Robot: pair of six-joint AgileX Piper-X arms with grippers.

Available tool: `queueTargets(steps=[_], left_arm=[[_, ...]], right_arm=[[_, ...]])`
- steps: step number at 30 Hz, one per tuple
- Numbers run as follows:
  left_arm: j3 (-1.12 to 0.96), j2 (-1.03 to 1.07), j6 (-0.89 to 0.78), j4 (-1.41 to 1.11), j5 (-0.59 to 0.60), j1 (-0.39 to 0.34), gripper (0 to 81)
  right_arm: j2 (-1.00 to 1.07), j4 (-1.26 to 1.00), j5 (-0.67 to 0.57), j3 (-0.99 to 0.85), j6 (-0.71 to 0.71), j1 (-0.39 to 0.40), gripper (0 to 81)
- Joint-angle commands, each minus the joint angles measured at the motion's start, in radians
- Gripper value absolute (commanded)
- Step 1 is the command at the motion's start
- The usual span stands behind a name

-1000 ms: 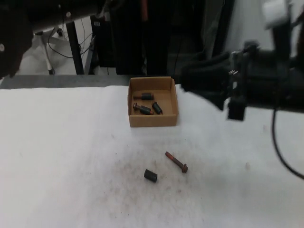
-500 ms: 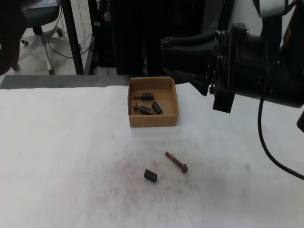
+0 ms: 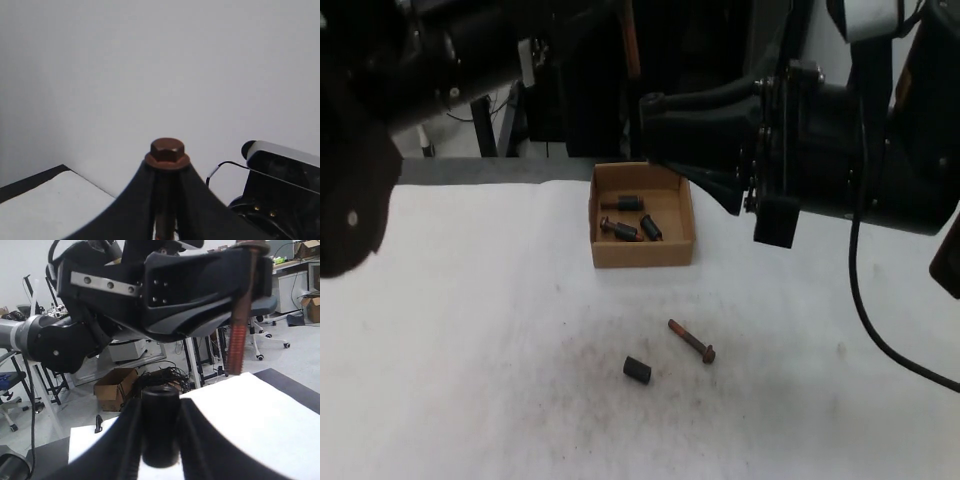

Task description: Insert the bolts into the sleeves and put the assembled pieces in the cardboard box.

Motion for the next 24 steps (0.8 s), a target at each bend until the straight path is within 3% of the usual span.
queueTargets(steps=[1,11,16,24], left_arm=[[0.005,-0.006,-0.039,-0.089,0.009,0.002,0.3],[0.005,-0.006,-0.116,-0.181,0.019,0.002,0.3],[0.008,-0.006,-0.116,-0.178,0.054,0.002,0.3],[0.008,-0.006,-0.116,-0.176,0.053,0.002,0.3]], right_arm=[[-0.002,0.002,0.016,-0.013,0.006,0.002,0.6],[0.052,0.012,0.047,-0.013,-0.038,0.002,0.6],[0.052,-0.1,0.048,-0.013,0.038,0.002,0.6],[0.052,-0.12,0.048,-0.013,0.045,0.002,0.6]])
